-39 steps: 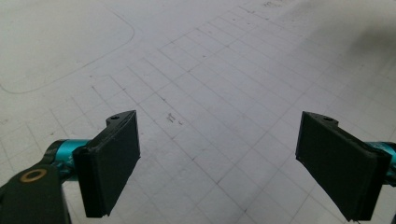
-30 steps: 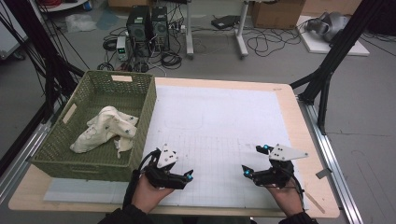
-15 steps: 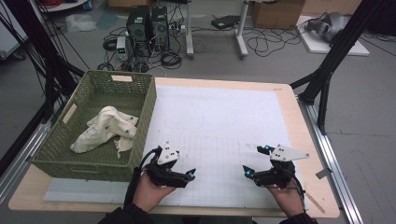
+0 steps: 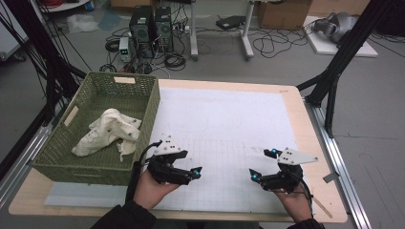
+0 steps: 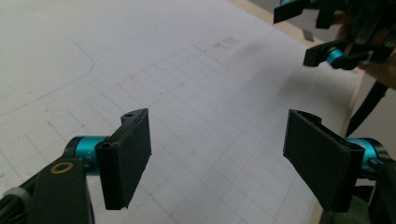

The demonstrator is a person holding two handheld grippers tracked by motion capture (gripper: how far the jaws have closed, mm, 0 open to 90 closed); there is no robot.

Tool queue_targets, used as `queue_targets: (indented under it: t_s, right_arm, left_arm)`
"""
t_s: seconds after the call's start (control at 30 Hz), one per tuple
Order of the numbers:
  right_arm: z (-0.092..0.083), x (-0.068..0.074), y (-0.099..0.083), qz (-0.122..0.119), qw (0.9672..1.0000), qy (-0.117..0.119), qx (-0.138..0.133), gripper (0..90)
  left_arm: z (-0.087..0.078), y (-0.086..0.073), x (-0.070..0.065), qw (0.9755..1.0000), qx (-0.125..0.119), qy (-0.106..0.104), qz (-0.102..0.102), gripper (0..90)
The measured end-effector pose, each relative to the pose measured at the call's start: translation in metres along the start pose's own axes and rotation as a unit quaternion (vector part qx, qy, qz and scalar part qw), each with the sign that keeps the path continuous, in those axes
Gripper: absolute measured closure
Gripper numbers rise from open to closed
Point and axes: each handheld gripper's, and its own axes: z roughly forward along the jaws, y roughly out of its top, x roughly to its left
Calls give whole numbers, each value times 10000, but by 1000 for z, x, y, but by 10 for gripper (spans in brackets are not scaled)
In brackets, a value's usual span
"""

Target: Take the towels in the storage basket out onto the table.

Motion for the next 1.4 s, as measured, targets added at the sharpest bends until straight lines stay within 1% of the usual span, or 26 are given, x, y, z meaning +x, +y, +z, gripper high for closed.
queue_targets:
  t_s: [0.07, 0.13, 0.17, 0.27, 0.3, 0.4, 0.43, 0.53, 0.57, 0.6, 0.73, 0.8, 0.87, 0.93, 1.0, 1.03, 1.1, 1.27, 1.33, 1.37, 1.4]
  right_arm:
    - [0, 0, 0, -23, 10000, 11, -14, 88]
    - [0, -1, 1, 13, 10000, 16, -26, 88]
    - [0, -1, 1, 11, 10000, 11, -31, 88]
    - [0, -1, 1, 10, 10000, 2, -39, 88]
    - [0, -1, 1, 21, 10000, 8, -44, 88]
    - [-1, -2, 1, 5, 10000, 6, -70, 88]
    - [-1, -2, 1, 7, 10000, 2, -77, 88]
    - [-2, -2, 1, 27, 10000, 1, -81, 88]
    - [-2, -3, 1, 8, 10000, -5, -92, 88]
    - [-2, -3, 1, 22, 10000, -3, -89, 88]
    - [-2, -4, 1, 40, 9999, -9, -105, 88]
    - [-2, -4, 1, 40, 9999, -2, -108, 88]
    - [-2, -4, 1, 46, 9999, 2, -109, 88]
    - [-2, -4, 1, 48, 9999, 6, -104, 88]
    - [-2, -5, 1, 44, 9999, 15, -118, 88]
    - [-2, -4, 1, 54, 9999, 20, -104, 88]
    - [-2, -5, 1, 46, 9999, 15, -116, 88]
    - [-2, -6, 2, 52, 9999, 3, -131, 88]
    - [-2, -6, 2, 69, 9999, 13, -129, 88]
    - [-2, -6, 2, 90, 9999, 12, -121, 88]
    - [-2, -6, 2, 81, 9999, 15, -131, 88]
  left_arm:
    - [-3, 5, 2, 9998, -46, -171, -127, 245]
    - [-6, 10, 3, 9997, -68, -215, -105, 262]
    - [-7, 13, 4, 9992, -58, -355, -179, 262]
    - [-11, 19, 6, 9981, -76, -542, -270, 273]
    - [-12, 22, 7, 9974, -76, -637, -329, 273]
    - [-16, 29, 12, 9956, -90, -815, -448, 275]
    - [-17, 32, 14, 9947, -79, -898, -500, 277]
    - [-20, 36, 23, 9934, -66, -992, -574, 278]
    - [-21, 38, 27, 9918, -95, -1053, -721, 282]
    - [-22, 39, 31, 9904, -109, -1118, -806, 282]
    - [-25, 43, 38, 9876, -152, -1222, -974, 284]
    - [-27, 46, 40, 9875, -166, -1224, -984, 284]
    - [-30, 49, 42, 9856, -213, -1301, -1062, 286]
    - [-32, 51, 44, 9845, -250, -1332, -1109, 287]
    - [-36, 53, 47, 9840, -315, -1332, -1142, 289]
    - [-38, 54, 48, 9831, -368, -1341, -1190, 289]
    - [-42, 57, 50, 9822, -404, -1372, -1218, 291]
    - [-50, 62, 57, 9815, -484, -1326, -1297, 291]
    - [-54, 64, 60, 9798, -539, -1339, -1382, 291]
    - [-56, 65, 62, 9794, -563, -1345, -1396, 292]
    - [-57, 66, 63, 9796, -572, -1327, -1399, 293]
